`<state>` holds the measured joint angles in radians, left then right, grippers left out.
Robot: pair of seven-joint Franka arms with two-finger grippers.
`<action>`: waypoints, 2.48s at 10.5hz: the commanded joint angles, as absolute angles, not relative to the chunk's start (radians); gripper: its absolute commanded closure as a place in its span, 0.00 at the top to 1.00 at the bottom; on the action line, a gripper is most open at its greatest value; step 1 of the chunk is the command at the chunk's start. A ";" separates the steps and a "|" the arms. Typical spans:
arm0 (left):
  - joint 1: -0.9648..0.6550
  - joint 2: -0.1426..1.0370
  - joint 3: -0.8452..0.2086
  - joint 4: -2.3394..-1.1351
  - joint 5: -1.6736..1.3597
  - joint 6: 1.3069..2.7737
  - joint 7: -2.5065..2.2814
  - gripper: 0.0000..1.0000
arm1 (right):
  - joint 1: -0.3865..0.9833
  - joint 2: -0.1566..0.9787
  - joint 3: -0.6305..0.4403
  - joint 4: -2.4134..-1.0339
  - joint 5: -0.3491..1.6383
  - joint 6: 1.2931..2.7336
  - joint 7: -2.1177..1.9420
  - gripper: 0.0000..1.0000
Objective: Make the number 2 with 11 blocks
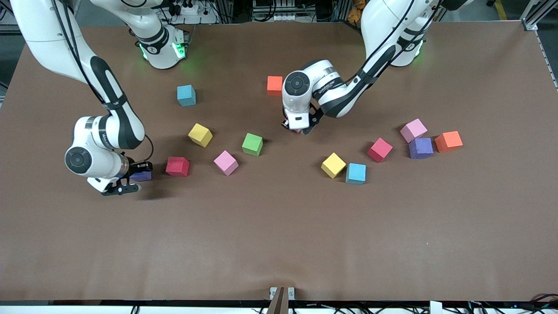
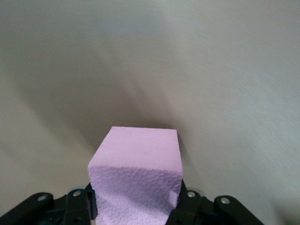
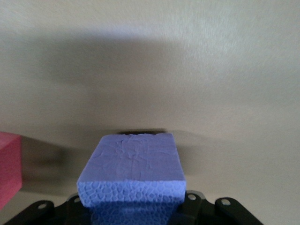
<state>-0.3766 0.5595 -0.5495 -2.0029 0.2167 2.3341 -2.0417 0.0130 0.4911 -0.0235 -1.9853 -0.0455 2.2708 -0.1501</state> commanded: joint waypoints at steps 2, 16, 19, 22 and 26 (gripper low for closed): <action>-0.342 0.435 -0.574 -2.222 0.193 2.518 -2.268 0.00 | 0.017 0.407 -0.002 -1.944 -0.029 2.133 -0.286 0.05; -0.290 0.353 -0.788 -2.436 0.198 2.726 -2.936 0.00 | 0.192 0.163 0.071 -2.106 -0.034 2.031 -0.606 0.08; -0.304 0.360 -0.790 -2.425 0.201 2.743 -2.970 0.00 | 0.193 0.124 0.072 -2.167 -0.034 2.054 -0.632 0.08; -0.327 0.379 -0.790 -2.421 0.202 2.766 -2.973 0.00 | 0.213 0.089 0.072 -2.198 -0.034 2.059 -0.644 0.08; -0.362 0.411 -0.778 -2.396 0.201 2.767 -2.980 0.00 | 0.230 0.089 0.072 -2.197 -0.034 2.057 -0.661 0.06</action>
